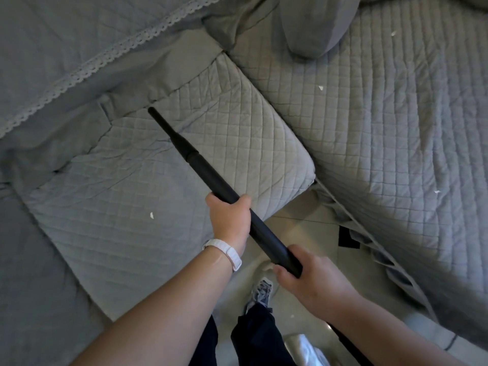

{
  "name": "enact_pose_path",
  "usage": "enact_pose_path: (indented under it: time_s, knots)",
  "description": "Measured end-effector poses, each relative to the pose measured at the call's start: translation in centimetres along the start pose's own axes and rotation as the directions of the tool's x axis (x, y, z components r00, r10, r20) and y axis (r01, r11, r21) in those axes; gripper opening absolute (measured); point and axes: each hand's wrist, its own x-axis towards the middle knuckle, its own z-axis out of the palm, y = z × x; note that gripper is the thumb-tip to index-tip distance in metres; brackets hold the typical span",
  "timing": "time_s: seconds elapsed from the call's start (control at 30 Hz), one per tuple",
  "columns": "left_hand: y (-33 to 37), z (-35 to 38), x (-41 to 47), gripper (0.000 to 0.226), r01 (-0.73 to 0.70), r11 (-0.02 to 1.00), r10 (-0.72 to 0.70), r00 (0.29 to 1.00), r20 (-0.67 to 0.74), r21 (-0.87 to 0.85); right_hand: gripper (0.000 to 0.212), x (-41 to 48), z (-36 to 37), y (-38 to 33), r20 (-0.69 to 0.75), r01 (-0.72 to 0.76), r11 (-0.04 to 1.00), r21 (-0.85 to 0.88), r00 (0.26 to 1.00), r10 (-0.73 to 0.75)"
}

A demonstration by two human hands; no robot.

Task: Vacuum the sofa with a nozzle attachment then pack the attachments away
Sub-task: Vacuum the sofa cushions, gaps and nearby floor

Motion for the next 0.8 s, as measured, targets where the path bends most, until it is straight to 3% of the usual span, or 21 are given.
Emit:
enact_pose_path:
  time_s: [0.27, 0.8]
  knots:
    - [-4.9, -3.4, -4.6, 0.045, 0.091, 0.996, -0.091, 0.994, -0.052, -0.012, 0.015, -4.1, 2.4, 2.4, 0.121, -0.028, 0.997, -0.069, 0.992, 0.036]
    - [-11.4, -12.2, -11.2, 0.033, 0.117, 0.990, -0.122, 0.991, 0.057, 0.079, 0.016, -14.4, 12.2, 3.6, 0.071, -0.099, 0.995, -0.006, 0.993, 0.099]
